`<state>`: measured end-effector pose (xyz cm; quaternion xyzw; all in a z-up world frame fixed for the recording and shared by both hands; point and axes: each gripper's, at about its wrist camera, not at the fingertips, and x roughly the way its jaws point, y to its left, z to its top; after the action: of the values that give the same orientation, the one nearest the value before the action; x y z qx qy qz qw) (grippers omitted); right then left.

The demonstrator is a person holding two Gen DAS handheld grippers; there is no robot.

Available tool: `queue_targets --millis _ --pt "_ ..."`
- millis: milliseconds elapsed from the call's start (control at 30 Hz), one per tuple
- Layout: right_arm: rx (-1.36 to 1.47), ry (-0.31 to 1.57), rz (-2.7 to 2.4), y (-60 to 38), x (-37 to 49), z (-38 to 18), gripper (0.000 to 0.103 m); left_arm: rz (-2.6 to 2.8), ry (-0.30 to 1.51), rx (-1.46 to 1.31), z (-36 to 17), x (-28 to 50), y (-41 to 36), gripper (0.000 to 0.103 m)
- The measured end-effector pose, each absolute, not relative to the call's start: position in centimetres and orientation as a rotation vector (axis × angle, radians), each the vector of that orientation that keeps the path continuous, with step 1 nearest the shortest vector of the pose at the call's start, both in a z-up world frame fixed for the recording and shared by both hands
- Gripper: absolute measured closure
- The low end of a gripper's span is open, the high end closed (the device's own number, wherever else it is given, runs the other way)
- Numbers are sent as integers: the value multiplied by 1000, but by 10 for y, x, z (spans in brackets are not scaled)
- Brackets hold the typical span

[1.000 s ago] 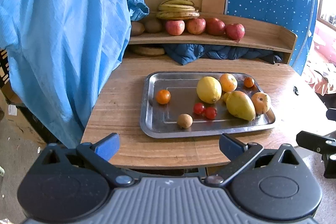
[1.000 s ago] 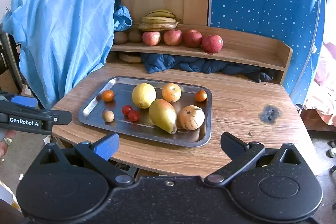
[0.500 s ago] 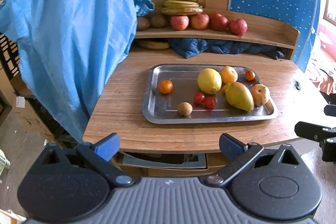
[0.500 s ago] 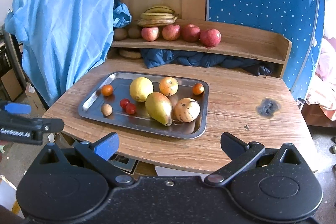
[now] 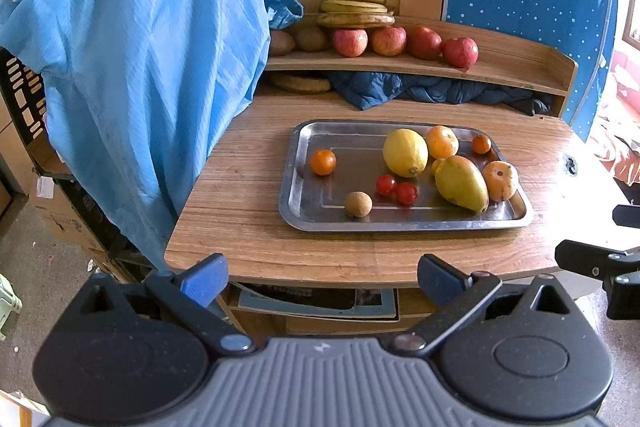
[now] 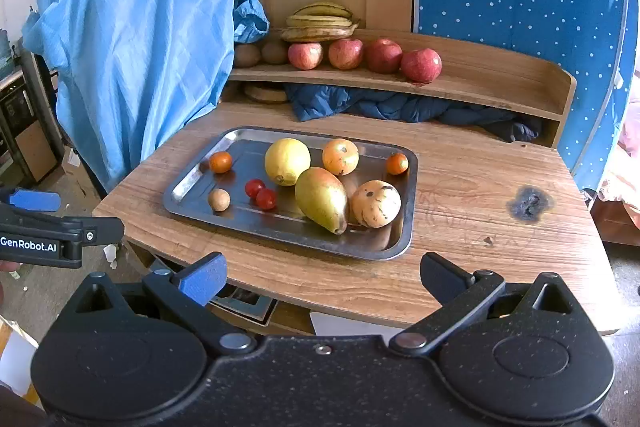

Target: Organize fruits

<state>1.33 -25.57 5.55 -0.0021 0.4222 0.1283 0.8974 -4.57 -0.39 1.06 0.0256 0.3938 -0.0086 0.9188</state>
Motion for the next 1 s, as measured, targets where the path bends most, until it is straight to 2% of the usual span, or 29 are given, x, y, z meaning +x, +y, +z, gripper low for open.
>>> queue_targets --millis 1000 --pt "-4 880 262 -256 15 53 1 -22 815 51 9 -43 -6 0"
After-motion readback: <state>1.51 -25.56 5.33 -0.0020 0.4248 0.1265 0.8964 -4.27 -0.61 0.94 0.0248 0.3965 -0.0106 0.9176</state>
